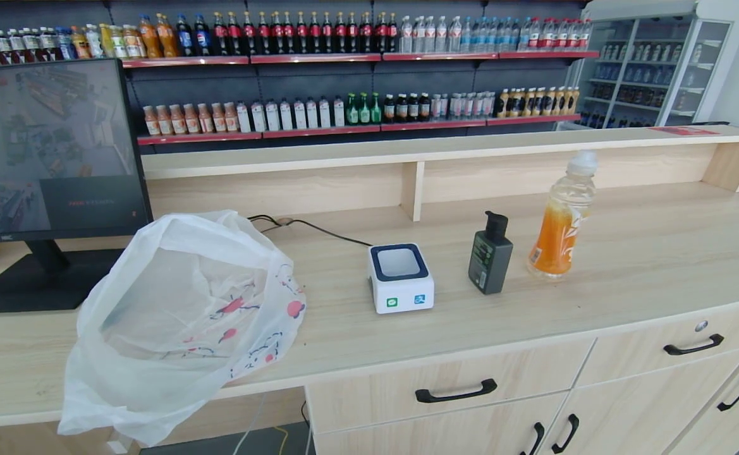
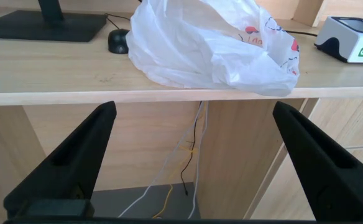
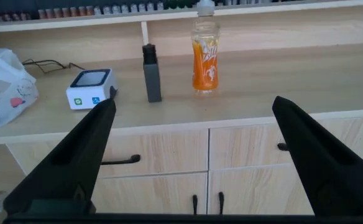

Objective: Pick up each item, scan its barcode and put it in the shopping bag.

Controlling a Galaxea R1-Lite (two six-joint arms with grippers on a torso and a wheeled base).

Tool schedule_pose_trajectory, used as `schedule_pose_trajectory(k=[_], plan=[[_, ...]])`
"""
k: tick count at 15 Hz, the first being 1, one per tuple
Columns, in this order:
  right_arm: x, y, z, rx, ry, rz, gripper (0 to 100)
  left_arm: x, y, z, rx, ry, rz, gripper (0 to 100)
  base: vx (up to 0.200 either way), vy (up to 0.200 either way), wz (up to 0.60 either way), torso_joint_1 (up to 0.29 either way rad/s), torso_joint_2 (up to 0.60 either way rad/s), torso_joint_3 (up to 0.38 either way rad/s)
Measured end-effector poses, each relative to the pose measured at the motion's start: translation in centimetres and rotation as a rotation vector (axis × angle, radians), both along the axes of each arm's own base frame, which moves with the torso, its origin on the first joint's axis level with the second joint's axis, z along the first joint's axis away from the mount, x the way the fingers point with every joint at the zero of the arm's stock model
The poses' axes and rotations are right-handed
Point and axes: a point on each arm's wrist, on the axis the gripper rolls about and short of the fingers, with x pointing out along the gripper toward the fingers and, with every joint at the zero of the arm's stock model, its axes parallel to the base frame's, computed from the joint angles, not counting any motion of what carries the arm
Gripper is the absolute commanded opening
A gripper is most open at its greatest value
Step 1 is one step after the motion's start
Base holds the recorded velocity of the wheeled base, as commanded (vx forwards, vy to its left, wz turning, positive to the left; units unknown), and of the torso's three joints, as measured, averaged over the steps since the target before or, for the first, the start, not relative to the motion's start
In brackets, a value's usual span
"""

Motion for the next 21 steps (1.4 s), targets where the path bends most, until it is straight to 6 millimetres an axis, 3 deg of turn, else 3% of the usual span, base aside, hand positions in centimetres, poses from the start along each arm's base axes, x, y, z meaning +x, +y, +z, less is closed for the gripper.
schedule_pose_trajectory(k=[3, 5, 7, 9, 11, 13, 18, 21], plan=[[3.5, 0.1, 5.9, 0.015, -0.103, 0.015, 100, 0.0, 0.0, 0.0, 0.0, 0.0, 0.0, 100, 0.0, 0.0, 0.0, 0.0, 0.0, 0.0], [7.6, 0.2, 9.6, 0.023, -0.201, 0.024, 100, 0.0, 0.0, 0.0, 0.0, 0.0, 0.0, 100, 0.0, 0.0, 0.0, 0.0, 0.0, 0.0], [11.9, 0.4, 11.9, 0.023, -0.3, 0.028, 100, 0.0, 0.0, 0.0, 0.0, 0.0, 0.0, 100, 0.0, 0.0, 0.0, 0.0, 0.0, 0.0], [16.1, 0.6, 12.8, 0.01, -0.381, 0.032, 100, 0.0, 0.0, 0.0, 0.0, 0.0, 0.0, 100, 0.0, 0.0, 0.0, 0.0, 0.0, 0.0], [19.5, 1.2, 11.6, -0.045, -0.359, 0.037, 100, 0.0, 0.0, 0.0, 0.0, 0.0, 0.0, 100, 0.0, 0.0, 0.0, 0.0, 0.0, 0.0], [21.5, 1.6, 9.0, -0.071, -0.246, 0.045, 100, 0.0, 0.0, 0.0, 0.0, 0.0, 0.0, 100, 0.0, 0.0, 0.0, 0.0, 0.0, 0.0], [22.4, 2.5, 3.6, -0.014, -0.018, 0.111, 100, 0.0, 0.0, 0.0, 0.0, 0.0, 0.0, 100, 0.0, 0.0, 0.0, 0.0, 0.0, 0.0], [22.3, 3.2, 2.5, 0.008, 0.026, 0.146, 100, 0.0, 0.0, 0.0, 0.0, 0.0, 0.0, 100, 0.0, 0.0, 0.0, 0.0, 0.0, 0.0]])
